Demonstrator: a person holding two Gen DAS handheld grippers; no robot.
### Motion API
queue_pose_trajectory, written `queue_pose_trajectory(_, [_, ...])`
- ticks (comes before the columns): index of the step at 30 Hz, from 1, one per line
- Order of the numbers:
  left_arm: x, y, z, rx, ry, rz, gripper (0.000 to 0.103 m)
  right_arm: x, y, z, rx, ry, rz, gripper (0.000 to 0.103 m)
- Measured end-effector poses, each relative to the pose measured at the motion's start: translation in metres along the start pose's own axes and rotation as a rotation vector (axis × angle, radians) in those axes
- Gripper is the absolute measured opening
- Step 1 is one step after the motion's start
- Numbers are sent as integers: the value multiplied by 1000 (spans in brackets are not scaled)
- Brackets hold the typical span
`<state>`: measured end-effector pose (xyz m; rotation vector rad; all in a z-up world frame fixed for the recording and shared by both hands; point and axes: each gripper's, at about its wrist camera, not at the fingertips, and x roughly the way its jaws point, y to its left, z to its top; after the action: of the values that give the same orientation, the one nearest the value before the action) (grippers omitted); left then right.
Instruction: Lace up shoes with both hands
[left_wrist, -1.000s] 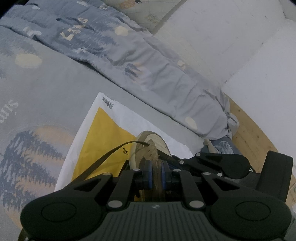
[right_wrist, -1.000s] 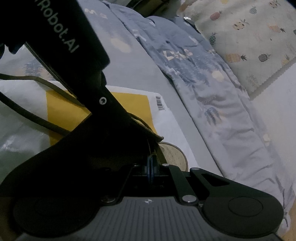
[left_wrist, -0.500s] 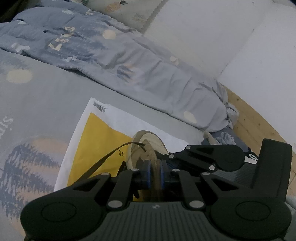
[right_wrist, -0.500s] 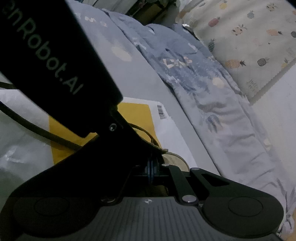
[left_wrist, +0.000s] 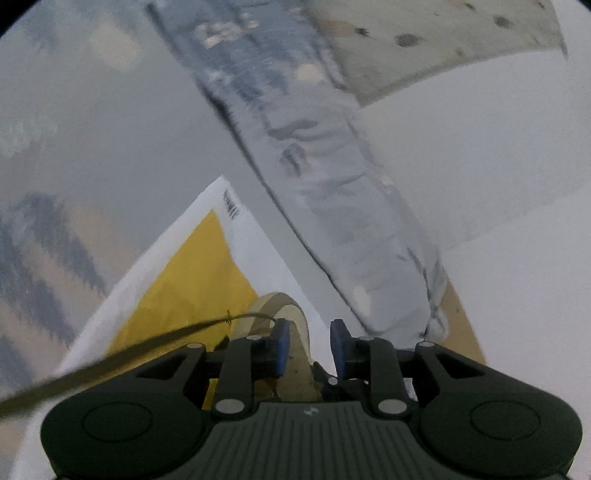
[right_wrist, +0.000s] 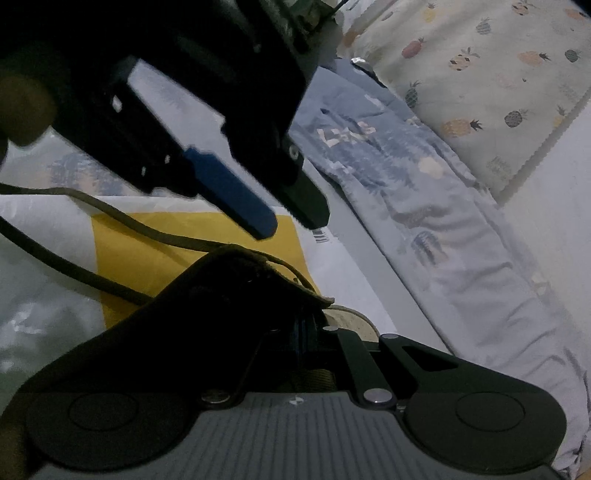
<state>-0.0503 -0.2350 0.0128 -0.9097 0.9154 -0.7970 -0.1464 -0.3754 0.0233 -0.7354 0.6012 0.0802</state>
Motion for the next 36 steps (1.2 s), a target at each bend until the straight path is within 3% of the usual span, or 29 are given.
queue_pose_trajectory(7, [13, 16, -3, -143, -17, -10, 22, 0, 2, -1, 7, -9, -4, 2])
queue_pose_trajectory(26, [25, 22, -11, -173, -35, 52, 20, -3, 7, -4, 21, -30, -6, 2])
queue_pose_trajectory(28, [26, 23, -12, -180, -40, 40, 5, -4, 6, -4, 26, -34, -4, 2])
queue_pose_trajectory(36, [20, 12, -12, -116, -80, 60, 0, -5, 5, -3, 57, -30, -12, 2])
